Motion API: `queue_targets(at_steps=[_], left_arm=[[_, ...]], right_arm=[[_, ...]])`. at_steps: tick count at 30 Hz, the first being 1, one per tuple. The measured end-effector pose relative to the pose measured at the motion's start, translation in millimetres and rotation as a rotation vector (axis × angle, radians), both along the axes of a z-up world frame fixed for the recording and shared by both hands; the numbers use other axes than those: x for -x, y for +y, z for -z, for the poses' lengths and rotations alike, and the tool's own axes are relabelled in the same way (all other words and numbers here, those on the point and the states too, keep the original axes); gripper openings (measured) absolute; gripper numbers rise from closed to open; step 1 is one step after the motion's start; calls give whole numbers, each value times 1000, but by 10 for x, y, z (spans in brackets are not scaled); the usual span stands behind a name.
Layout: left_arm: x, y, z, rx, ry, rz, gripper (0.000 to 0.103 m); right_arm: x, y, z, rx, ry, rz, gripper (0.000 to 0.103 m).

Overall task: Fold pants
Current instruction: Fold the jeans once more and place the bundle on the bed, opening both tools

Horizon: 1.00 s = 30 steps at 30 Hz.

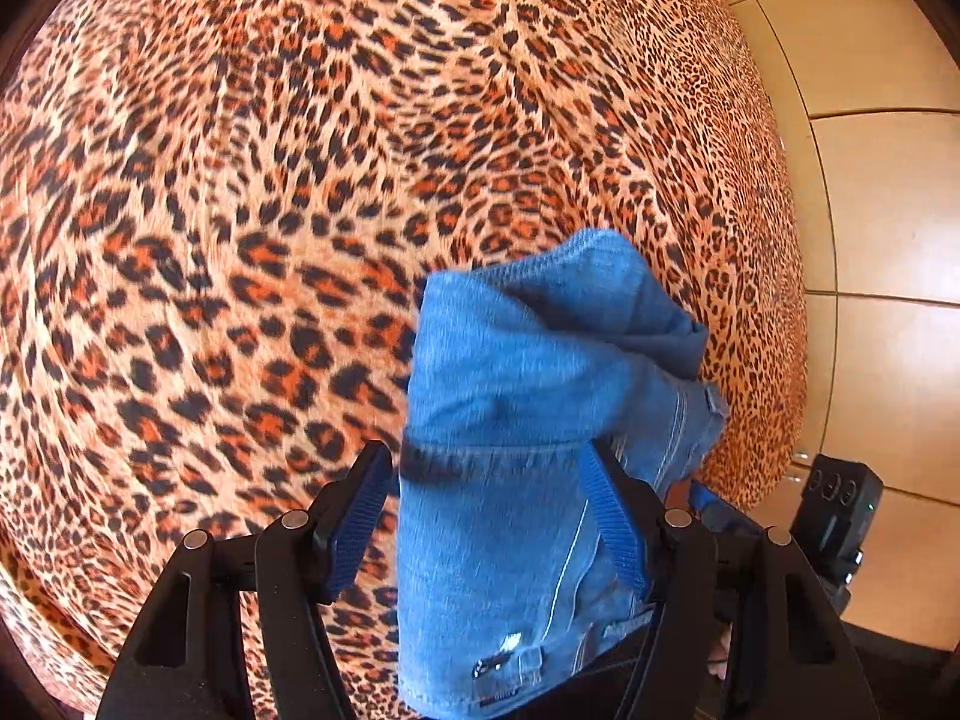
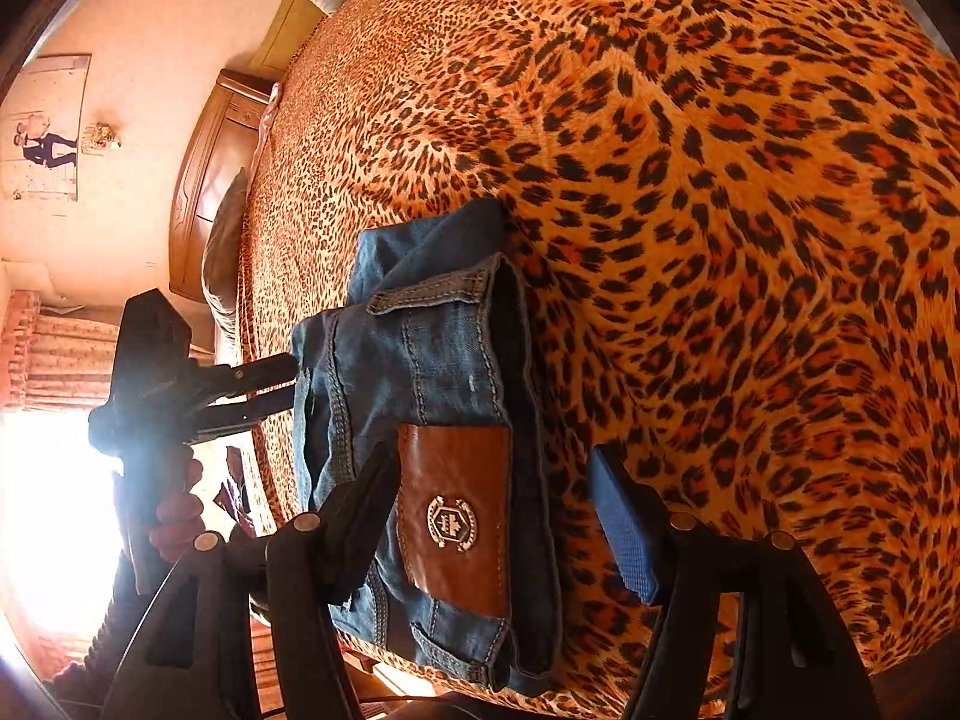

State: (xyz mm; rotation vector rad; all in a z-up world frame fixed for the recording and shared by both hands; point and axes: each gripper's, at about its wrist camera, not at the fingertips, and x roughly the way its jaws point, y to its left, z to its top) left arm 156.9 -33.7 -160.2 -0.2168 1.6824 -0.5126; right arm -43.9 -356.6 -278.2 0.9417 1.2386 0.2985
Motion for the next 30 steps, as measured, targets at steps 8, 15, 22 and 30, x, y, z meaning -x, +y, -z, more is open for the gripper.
queue_targets(at_steps=[8,15,22,30], left_arm=[[386,194,250,20,44,-98,54],[623,338,224,44,39,-66,59],[836,417,267,62,57,-44,69],[992,258,430,47,44,-80,81]], right_arm=[[-193,279,-362,196,-114,-203,22],[-121,33,-191,139,-21,-168,49],[14,35,95,-54,-75,-75,64],[22,370,159,-161,-144,-115,67]])
